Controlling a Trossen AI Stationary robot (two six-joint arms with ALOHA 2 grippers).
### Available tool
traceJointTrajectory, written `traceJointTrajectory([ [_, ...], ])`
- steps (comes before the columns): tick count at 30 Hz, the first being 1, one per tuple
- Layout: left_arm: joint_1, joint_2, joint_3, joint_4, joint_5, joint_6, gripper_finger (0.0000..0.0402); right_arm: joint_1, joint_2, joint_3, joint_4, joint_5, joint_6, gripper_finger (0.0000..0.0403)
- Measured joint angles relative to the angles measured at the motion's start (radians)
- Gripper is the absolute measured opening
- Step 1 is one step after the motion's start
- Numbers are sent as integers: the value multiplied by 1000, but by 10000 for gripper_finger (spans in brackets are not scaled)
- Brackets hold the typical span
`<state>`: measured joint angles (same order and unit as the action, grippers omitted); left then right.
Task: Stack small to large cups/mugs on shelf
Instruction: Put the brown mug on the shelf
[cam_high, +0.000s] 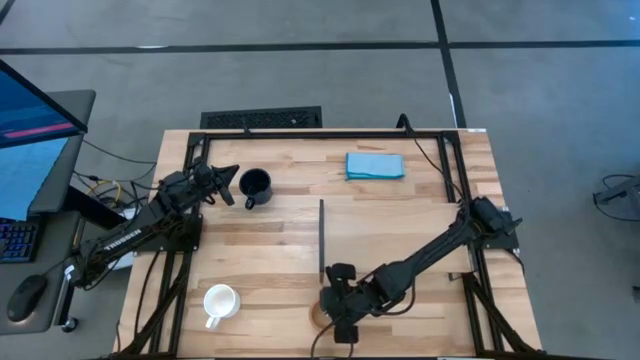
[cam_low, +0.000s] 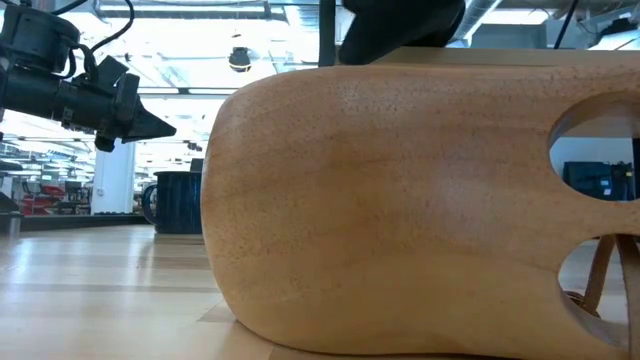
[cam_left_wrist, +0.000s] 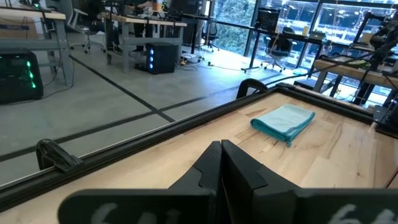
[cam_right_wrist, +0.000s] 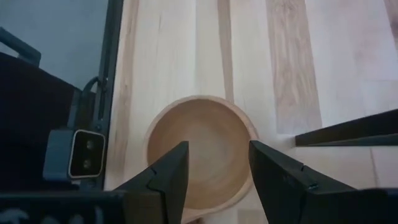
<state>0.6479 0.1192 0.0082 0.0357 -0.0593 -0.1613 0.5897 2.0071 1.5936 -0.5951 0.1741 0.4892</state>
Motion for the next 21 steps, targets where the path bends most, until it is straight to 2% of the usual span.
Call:
traceJointTrajectory([
  [9, 0, 0, 0, 0, -1, 0, 0, 59, 7, -5, -12, -11, -30, 177],
  [21, 0, 0, 0, 0, -2, 0, 0, 58, 11, -3, -27, -18, -49, 148],
])
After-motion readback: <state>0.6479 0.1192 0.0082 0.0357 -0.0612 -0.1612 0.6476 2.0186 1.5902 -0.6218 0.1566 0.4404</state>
